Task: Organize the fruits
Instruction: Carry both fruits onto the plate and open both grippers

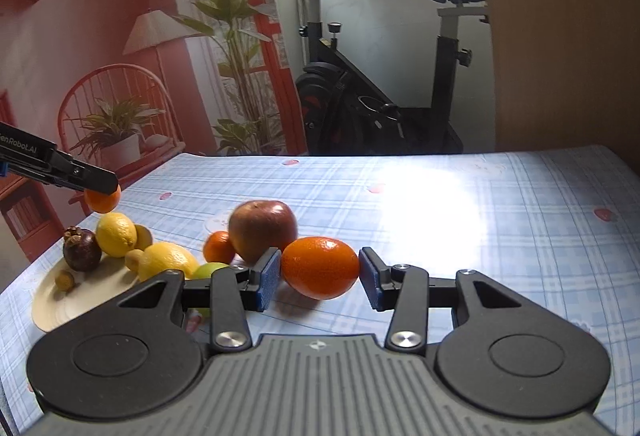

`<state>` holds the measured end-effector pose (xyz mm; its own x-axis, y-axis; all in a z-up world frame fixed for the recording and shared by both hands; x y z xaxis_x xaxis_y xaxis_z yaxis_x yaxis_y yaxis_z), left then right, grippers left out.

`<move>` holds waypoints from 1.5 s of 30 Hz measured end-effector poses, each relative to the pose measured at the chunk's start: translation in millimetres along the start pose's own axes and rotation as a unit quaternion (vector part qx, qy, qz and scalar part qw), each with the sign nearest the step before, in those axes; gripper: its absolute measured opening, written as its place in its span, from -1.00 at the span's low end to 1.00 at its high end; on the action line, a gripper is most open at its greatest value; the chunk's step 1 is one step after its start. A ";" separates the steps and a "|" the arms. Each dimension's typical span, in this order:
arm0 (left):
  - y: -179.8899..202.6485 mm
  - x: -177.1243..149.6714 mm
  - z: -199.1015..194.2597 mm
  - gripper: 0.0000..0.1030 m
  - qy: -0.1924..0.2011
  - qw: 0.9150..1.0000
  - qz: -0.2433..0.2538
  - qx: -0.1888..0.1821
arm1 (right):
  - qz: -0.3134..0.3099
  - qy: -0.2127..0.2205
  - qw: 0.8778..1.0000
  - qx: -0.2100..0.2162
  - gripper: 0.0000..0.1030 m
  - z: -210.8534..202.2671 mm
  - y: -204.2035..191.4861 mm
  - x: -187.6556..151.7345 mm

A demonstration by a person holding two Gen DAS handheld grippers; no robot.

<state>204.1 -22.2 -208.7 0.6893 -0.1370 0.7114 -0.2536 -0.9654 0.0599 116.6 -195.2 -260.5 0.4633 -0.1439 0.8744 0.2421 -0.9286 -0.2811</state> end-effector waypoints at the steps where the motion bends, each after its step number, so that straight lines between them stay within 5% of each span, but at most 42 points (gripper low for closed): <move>1: -10.6 -1.2 -4.0 -0.17 0.001 1.000 -0.002 0.006 | -0.011 -0.001 1.000 0.009 -0.11 4.0 -10.3 4.5; 9: -54.5 -19.8 -8.0 -0.16 -0.019 1.000 -0.002 0.013 | -0.102 -0.045 0.991 0.073 -0.11 55.5 -92.0 9.4; 18: -66.1 -57.9 -1.4 -0.16 -0.059 0.998 -0.014 -0.017 | -0.196 -0.107 0.966 0.132 -0.11 96.0 -167.9 -22.7; 32: -85.6 -90.7 -4.0 -0.16 -0.077 0.997 0.020 0.001 | -0.242 -0.159 0.949 0.126 -0.11 135.1 -177.3 -41.7; 45: -100.3 -103.6 -5.0 -0.16 -0.090 0.995 0.040 0.024 | -0.244 -0.172 0.947 0.119 -0.11 150.6 -174.7 -46.0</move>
<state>154.7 89.9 -285.0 0.7801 -0.2472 0.5748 -0.2830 -0.9587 -0.0284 181.4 25.1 -311.2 0.4868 0.4396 0.7549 0.6655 -0.7464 0.0055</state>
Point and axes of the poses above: each gripper's, at about its wrist camera, not at the fingertips, and z roughly the way its jaws point, y to its right, x to its top, the point moved 9 cm from there along z, roughly the way its jaws point, and after that the axes turned 7 degrees about x, right-handed, at the moved point
